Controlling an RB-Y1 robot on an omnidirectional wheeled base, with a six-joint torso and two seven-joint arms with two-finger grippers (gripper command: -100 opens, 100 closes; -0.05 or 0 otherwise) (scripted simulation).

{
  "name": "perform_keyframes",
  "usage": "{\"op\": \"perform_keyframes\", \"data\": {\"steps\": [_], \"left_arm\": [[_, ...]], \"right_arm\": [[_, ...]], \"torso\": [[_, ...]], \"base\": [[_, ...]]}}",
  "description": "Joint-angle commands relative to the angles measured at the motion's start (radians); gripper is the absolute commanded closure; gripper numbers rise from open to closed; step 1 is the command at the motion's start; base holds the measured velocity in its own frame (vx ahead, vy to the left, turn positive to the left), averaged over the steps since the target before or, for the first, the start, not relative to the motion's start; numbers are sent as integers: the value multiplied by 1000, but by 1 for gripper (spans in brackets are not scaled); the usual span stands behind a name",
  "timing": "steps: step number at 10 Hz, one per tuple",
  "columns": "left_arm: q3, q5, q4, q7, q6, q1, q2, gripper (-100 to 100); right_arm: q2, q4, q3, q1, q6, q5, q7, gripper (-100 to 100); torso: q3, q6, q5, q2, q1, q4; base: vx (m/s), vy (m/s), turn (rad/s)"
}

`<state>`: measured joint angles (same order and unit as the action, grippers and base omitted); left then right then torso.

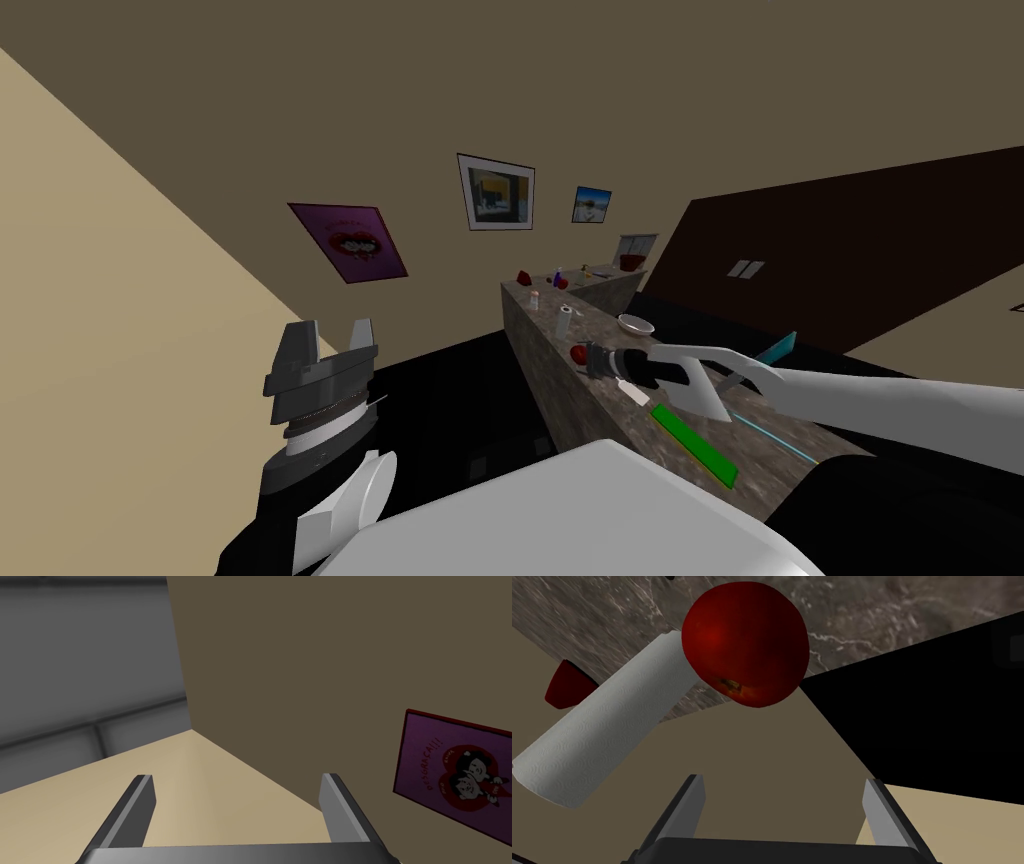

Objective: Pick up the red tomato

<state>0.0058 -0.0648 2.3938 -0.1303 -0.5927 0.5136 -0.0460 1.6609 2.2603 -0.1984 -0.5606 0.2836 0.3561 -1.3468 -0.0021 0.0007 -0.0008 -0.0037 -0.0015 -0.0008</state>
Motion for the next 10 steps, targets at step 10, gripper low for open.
{"op": "perform_keyframes", "data": {"steps": [10], "left_arm": [[0, 0, 0, 0, 0, 0, 0, 0]], "right_arm": [[242, 5, -80, -18, 33, 22, -153, -100]], "torso": [[0, 0, 0, -1, 0, 0]], "base": [[42, -23, 29]]}}
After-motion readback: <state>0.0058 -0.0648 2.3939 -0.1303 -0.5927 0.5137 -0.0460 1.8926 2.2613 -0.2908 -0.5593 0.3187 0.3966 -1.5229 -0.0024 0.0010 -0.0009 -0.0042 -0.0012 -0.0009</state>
